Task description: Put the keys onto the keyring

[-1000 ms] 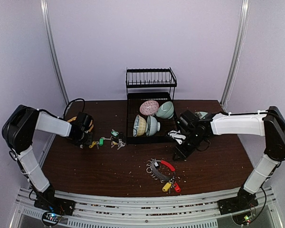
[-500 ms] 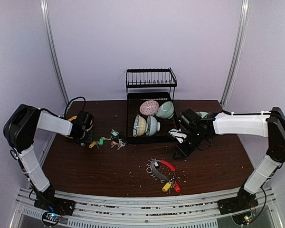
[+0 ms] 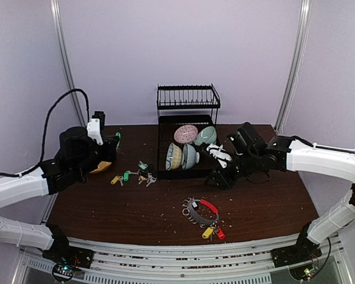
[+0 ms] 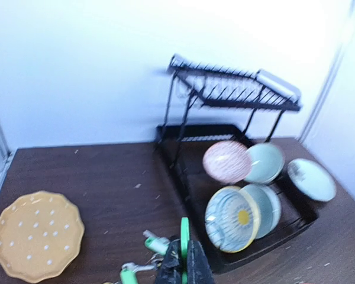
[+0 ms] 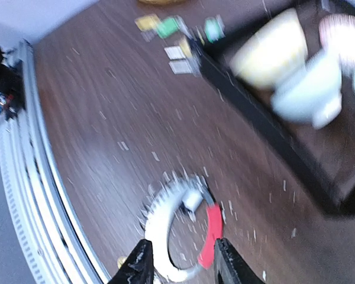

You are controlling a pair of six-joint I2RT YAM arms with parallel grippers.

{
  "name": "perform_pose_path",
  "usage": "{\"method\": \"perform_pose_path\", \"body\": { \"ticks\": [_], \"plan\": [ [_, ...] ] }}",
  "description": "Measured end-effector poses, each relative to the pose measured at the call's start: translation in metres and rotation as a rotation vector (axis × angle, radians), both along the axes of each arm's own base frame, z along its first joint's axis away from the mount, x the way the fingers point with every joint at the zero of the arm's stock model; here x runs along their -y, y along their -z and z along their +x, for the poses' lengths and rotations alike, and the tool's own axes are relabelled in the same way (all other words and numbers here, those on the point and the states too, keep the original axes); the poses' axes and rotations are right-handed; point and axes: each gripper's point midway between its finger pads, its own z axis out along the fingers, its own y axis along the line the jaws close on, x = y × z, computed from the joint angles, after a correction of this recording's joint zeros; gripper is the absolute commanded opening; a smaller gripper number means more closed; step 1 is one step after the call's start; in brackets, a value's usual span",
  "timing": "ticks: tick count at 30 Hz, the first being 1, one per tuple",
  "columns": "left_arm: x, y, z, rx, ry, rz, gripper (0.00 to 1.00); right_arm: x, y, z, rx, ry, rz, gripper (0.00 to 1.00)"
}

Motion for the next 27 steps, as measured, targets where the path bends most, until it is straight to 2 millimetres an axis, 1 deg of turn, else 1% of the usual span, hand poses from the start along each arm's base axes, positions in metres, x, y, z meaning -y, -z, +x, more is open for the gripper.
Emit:
{"method": "perform_pose_path", "body": {
  "ticks": [2,4,5,6,8,10,12,13,14,16,20,23,27],
  "plan": [
    [0.012,-0.039,-0.021,0.110,0.066,-0.111,0.00,-0.025,-0.030,-0.009,0.115,-0.059,0.082,0.37],
    [0.025,-0.067,-0.038,0.178,0.137,-0.202,0.00,-0.055,-0.060,-0.026,0.219,-0.139,0.177,0.38],
    [0.032,-0.078,-0.044,0.201,0.174,-0.241,0.00,-0.069,-0.073,-0.036,0.261,-0.177,0.225,0.39],
    [0.040,-0.086,-0.051,0.219,0.218,-0.272,0.00,-0.082,-0.085,-0.045,0.295,-0.214,0.274,0.39],
    [0.057,-0.098,-0.062,0.238,0.313,-0.309,0.00,-0.100,-0.105,-0.057,0.334,-0.269,0.358,0.39],
    [0.076,-0.109,-0.074,0.250,0.412,-0.326,0.00,-0.113,-0.128,-0.060,0.365,-0.300,0.439,0.39],
    [0.097,-0.122,-0.091,0.276,0.521,-0.340,0.00,-0.124,-0.149,-0.060,0.382,-0.316,0.509,0.37],
    [0.104,-0.127,-0.099,0.290,0.560,-0.346,0.00,-0.128,-0.161,-0.060,0.391,-0.321,0.547,0.36],
    [0.113,-0.133,-0.109,0.306,0.609,-0.355,0.00,-0.132,-0.172,-0.060,0.401,-0.323,0.584,0.36],
    [0.125,-0.142,-0.122,0.333,0.676,-0.372,0.00,-0.135,-0.190,-0.061,0.414,-0.317,0.649,0.36],
    [0.146,-0.148,-0.143,0.380,0.796,-0.388,0.00,-0.138,-0.209,-0.066,0.432,-0.330,0.727,0.34],
    [0.154,-0.152,-0.152,0.406,0.843,-0.388,0.00,-0.133,-0.217,-0.070,0.425,-0.348,0.767,0.31],
    [0.160,-0.163,-0.156,0.431,0.834,-0.390,0.00,-0.120,-0.230,-0.074,0.446,-0.332,0.811,0.21]
  ]
}}
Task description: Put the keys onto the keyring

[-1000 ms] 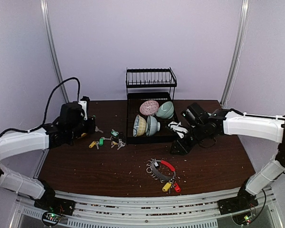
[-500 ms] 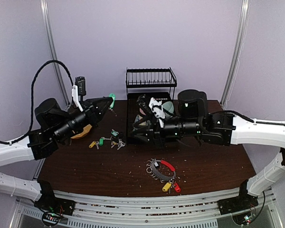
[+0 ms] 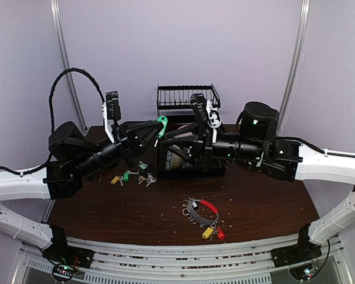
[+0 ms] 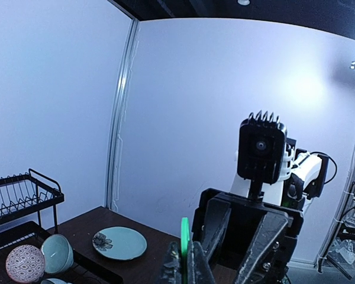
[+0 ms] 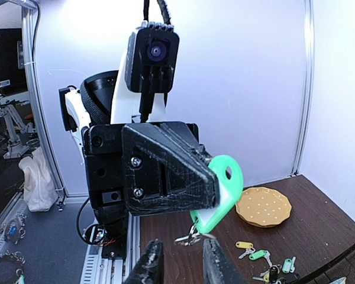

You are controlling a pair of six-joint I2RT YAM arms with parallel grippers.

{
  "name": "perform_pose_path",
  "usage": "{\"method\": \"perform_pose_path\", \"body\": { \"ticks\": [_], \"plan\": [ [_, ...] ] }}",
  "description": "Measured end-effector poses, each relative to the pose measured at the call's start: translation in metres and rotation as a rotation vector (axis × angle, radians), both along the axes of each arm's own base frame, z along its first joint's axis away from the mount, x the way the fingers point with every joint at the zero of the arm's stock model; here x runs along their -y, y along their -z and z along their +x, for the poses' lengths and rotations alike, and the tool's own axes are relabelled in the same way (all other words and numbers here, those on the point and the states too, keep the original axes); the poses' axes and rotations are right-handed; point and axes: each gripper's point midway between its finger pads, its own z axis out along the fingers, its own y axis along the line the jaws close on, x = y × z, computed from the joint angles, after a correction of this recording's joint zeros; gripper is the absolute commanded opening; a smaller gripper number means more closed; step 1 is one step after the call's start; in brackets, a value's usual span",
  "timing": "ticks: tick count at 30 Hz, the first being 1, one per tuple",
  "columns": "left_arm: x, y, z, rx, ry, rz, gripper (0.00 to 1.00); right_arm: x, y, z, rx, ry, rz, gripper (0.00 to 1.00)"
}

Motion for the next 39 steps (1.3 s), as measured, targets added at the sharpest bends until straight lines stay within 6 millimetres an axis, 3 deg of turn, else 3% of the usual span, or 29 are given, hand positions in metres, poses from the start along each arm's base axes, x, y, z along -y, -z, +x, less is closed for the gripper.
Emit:
{"method": "perform_pose_path", "body": {
  "ticks": [2,9,15,20,29,35,39],
  "plan": [
    [0.002,-0.002,-0.002,0.006,-0.005,-0.007,0.00,0.007,-0.005,0.001,-0.001,0.023,0.021,0.15],
    [0.006,0.000,0.001,0.000,-0.045,-0.010,0.00,0.012,-0.012,0.002,0.004,0.062,0.053,0.16],
    [0.004,0.001,0.008,-0.009,-0.086,-0.019,0.00,0.010,-0.006,0.001,-0.002,0.092,0.057,0.29],
    [0.008,0.001,0.009,-0.006,-0.090,-0.020,0.00,0.008,-0.003,0.002,-0.002,0.126,0.057,0.21],
    [0.011,0.002,0.011,0.000,-0.097,-0.014,0.00,0.002,0.006,0.010,-0.015,0.168,0.043,0.20],
    [0.013,0.003,0.012,0.000,-0.095,-0.012,0.00,0.000,0.010,0.016,-0.020,0.194,0.033,0.01],
    [0.014,0.003,0.011,0.004,-0.095,-0.011,0.00,0.000,0.009,0.019,-0.029,0.212,0.035,0.00]
  ]
}}
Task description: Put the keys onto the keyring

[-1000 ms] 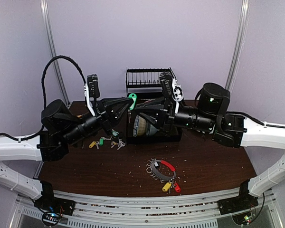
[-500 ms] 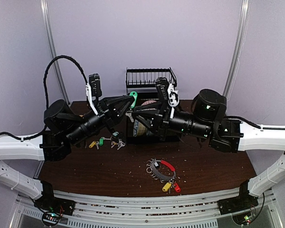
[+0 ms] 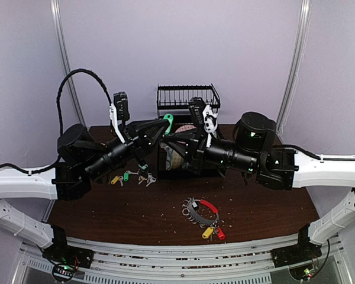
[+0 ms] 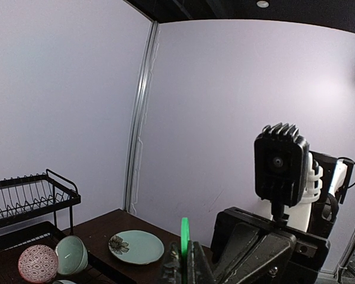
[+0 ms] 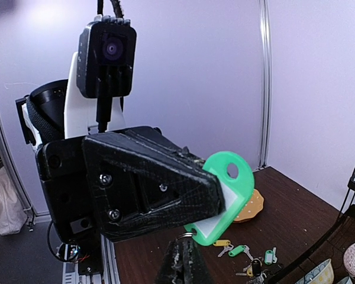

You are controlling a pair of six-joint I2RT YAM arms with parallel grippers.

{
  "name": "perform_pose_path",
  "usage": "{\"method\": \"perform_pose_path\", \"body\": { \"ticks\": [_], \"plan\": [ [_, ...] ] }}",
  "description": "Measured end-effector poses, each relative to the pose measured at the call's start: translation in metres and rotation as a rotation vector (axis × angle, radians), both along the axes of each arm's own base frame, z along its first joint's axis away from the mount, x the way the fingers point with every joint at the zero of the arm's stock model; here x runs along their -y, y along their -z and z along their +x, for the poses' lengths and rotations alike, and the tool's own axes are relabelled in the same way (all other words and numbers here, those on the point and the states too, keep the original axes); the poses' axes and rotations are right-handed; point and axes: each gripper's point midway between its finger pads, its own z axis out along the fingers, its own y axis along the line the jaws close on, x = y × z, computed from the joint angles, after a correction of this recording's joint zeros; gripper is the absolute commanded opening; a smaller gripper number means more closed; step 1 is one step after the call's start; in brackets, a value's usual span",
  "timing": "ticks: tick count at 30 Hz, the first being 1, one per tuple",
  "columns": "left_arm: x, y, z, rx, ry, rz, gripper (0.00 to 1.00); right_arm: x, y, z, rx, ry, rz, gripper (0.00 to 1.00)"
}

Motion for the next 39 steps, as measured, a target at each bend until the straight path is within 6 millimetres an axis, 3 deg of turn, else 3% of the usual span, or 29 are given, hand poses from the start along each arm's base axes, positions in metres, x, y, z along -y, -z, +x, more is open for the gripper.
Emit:
{"method": "perform_pose_path", "body": {
  "ticks": [4,6,11,33,39],
  "plan": [
    [0.000,-0.002,0.000,0.006,-0.001,-0.004,0.00,0.002,0.001,0.004,-0.003,0.029,-0.001,0.00],
    [-0.001,-0.003,-0.001,0.009,0.000,-0.010,0.00,0.003,0.001,0.008,-0.004,0.051,-0.001,0.10],
    [0.000,-0.003,-0.001,0.010,0.001,-0.011,0.00,0.005,0.002,0.013,-0.009,0.082,-0.005,0.15],
    [-0.001,-0.005,0.000,0.020,-0.009,-0.013,0.00,0.001,0.011,-0.004,0.040,0.066,-0.049,0.23],
    [-0.001,-0.004,0.000,0.024,-0.011,-0.011,0.00,0.000,0.006,-0.006,0.056,0.076,-0.034,0.31]
  ]
}}
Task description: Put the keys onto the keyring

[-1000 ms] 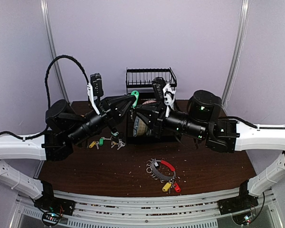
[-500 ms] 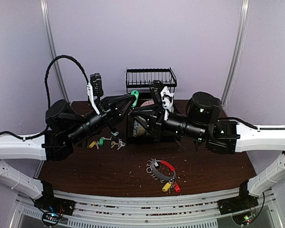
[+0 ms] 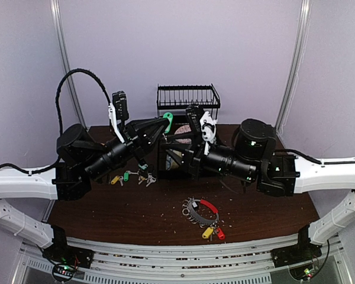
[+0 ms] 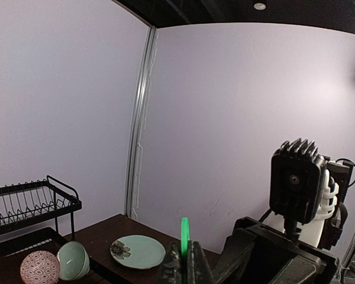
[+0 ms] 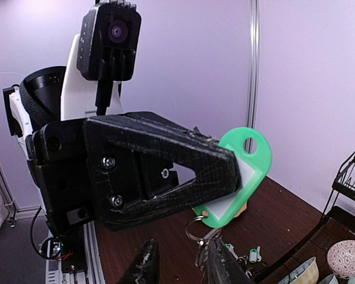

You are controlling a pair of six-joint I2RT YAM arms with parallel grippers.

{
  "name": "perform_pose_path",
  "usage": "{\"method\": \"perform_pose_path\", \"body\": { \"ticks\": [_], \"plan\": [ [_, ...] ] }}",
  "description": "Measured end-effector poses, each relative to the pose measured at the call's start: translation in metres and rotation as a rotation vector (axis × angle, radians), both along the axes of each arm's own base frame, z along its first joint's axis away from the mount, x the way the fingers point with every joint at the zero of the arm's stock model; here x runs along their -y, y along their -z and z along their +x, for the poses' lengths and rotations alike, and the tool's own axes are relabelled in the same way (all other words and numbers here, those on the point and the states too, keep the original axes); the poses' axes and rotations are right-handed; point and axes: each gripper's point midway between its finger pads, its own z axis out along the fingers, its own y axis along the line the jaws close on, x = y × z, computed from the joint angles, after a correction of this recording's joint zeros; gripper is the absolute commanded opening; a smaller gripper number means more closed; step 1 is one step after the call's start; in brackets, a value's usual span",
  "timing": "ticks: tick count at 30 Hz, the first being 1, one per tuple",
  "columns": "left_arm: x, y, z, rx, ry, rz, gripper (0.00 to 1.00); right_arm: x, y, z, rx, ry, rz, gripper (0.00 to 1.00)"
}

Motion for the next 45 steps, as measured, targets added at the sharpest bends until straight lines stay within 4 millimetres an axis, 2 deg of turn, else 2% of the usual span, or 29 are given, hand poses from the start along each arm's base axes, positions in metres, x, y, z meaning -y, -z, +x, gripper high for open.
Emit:
{"method": "perform_pose_path", "body": {
  "ticks": [8,21,28,34,35,37,39,41,43,45],
  "plan": [
    [0.000,0.000,0.000,0.001,-0.001,0.001,0.00,0.004,-0.006,0.007,0.004,0.048,0.024,0.30],
    [0.000,0.000,0.000,0.001,0.000,0.001,0.00,0.001,-0.005,0.013,0.006,0.076,0.021,0.01],
    [-0.005,0.004,0.007,-0.020,-0.048,-0.002,0.00,0.003,-0.005,0.016,0.007,0.093,0.021,0.00],
    [-0.009,0.016,0.016,-0.092,-0.115,0.016,0.00,0.004,0.000,0.015,0.017,0.094,-0.015,0.00],
    [-0.009,0.019,0.017,-0.107,-0.122,0.024,0.12,0.004,0.003,0.016,0.017,0.093,-0.028,0.00],
    [-0.008,0.027,0.019,-0.133,-0.132,0.044,0.48,0.006,0.009,0.017,0.013,0.092,-0.057,0.00],
    [-0.012,0.034,0.025,-0.162,-0.169,0.066,0.75,0.009,0.012,0.017,0.012,0.086,-0.081,0.00],
    [-0.022,0.040,0.032,-0.185,-0.214,0.076,0.84,0.014,0.010,0.016,0.014,0.075,-0.093,0.00],
    [-0.035,0.046,0.034,-0.202,-0.252,0.079,0.85,0.023,0.006,0.016,0.015,0.065,-0.098,0.00],
    [-0.052,0.049,0.033,-0.209,-0.289,0.078,0.82,0.031,0.003,0.016,0.017,0.055,-0.109,0.00]
  ]
}}
